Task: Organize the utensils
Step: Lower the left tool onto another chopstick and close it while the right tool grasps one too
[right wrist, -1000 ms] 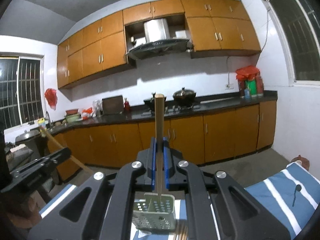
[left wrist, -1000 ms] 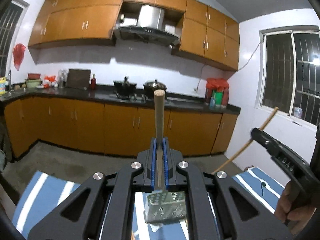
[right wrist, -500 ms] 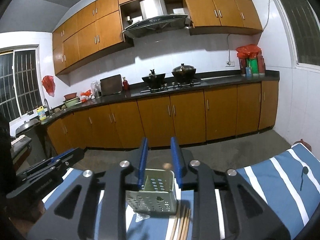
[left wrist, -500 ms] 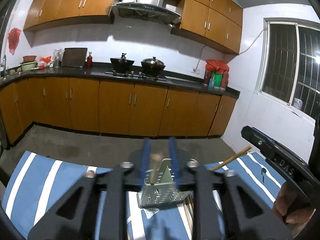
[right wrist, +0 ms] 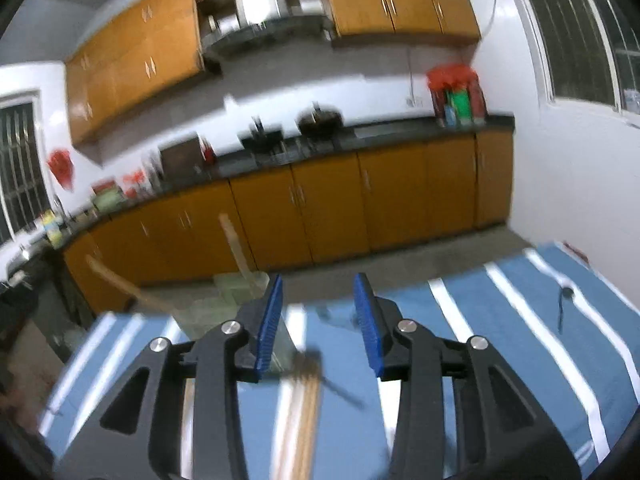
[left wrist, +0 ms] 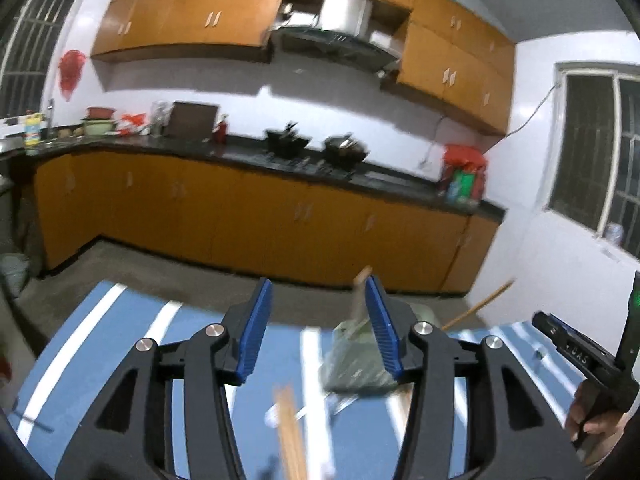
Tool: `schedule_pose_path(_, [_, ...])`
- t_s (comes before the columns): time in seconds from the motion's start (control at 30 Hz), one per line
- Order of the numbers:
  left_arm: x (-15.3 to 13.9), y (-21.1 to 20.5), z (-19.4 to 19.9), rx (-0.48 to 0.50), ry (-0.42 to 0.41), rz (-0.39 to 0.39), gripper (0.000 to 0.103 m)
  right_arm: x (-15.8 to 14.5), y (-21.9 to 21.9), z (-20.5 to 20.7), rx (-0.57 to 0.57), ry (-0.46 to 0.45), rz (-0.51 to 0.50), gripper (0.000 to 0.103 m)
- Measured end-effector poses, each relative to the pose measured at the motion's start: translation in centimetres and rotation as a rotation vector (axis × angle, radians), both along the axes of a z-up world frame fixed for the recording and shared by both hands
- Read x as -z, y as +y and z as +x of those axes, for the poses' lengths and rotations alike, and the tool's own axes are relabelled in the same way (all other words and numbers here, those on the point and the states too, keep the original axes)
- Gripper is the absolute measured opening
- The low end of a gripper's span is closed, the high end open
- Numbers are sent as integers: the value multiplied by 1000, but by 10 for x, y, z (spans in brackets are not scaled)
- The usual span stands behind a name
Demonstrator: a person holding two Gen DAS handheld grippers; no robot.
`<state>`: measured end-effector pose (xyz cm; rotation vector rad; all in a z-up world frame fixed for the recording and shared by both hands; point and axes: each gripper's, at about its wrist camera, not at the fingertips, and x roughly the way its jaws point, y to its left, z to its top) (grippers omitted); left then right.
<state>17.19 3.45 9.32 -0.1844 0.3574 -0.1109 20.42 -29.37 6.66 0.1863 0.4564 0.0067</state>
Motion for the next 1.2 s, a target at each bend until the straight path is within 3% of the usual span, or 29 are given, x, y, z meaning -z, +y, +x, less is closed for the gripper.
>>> schedule_pose_path(0.17, [65, 12, -2, -51, 184, 65, 49, 90, 12, 3, -58, 265, -29, 37])
schedule_pose_path(0.37, [129, 9, -6, -32, 371, 75, 46, 152, 39, -12, -144, 422, -11, 29])
schedule_pose_path(0.53, [157, 2, -10, -4, 455, 69, 41, 160, 51, -15, -175, 455, -32, 21])
schedule_pose_path(0.63, [163, -4, -11, 14, 474, 71, 39, 161, 54, -12, -160, 451, -74, 16])
schedule_pose_path(0.83, [172, -8, -11, 41, 501, 64, 35, 162, 45, -13, -146, 457, -65, 15])
schedule_pose_path(0.9, [176, -10, -11, 52, 514, 60, 32, 162, 47, -12, -131, 455, -105, 9])
schedule_pose_path(1.2, [181, -22, -12, 98, 534, 64, 19, 163, 43, -10, -103, 451, -109, 8])
